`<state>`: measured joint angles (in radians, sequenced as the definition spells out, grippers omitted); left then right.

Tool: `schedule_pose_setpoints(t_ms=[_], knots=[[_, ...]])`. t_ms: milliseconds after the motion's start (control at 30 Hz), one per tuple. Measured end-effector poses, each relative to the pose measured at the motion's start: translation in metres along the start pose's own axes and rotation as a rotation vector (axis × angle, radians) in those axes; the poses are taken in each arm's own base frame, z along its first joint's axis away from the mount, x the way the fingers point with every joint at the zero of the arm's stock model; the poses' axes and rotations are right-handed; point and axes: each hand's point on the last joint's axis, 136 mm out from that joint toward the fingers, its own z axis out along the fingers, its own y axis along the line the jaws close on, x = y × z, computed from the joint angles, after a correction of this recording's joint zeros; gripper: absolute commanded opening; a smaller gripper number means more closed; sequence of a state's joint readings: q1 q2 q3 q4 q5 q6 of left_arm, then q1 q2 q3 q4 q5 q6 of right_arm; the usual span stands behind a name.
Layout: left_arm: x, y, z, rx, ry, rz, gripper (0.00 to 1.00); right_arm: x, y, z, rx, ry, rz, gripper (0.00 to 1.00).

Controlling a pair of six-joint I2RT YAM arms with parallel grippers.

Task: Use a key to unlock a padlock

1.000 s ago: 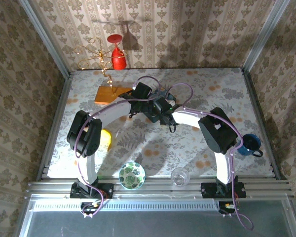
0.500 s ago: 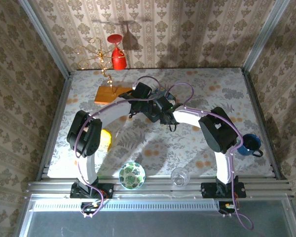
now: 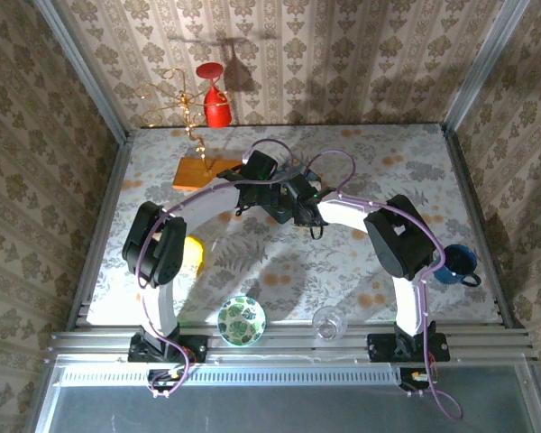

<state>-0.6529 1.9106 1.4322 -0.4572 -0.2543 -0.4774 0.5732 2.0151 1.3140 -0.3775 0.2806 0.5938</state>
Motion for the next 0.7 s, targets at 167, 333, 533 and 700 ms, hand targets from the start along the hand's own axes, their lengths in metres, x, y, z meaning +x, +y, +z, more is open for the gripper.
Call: schedule_pose_setpoints(t_ms=[167, 333, 533, 700], knots=[[0.0001, -0.0005, 0.0000, 0.003, 0.001, 0.000, 1.00, -0.0009, 0.0001, -0.0008, -0.009, 0.003, 0.006, 0.00], [0.0002, -0.0008, 0.0000, 0.004, 0.001, -0.001, 1.00, -0.0026, 0.0000, -0.0005, -0.025, 0.006, 0.023, 0.00], [0.0004, -0.0011, 0.0000, 0.006, 0.003, 0.000, 1.00, -0.0044, 0.0001, -0.0011, -0.038, 0.001, 0.021, 0.00], [0.0003, -0.0010, 0.0001, 0.009, 0.004, -0.001, 1.00, -0.0095, -0.0050, 0.0005, -0.036, -0.006, -0.011, 0.00]])
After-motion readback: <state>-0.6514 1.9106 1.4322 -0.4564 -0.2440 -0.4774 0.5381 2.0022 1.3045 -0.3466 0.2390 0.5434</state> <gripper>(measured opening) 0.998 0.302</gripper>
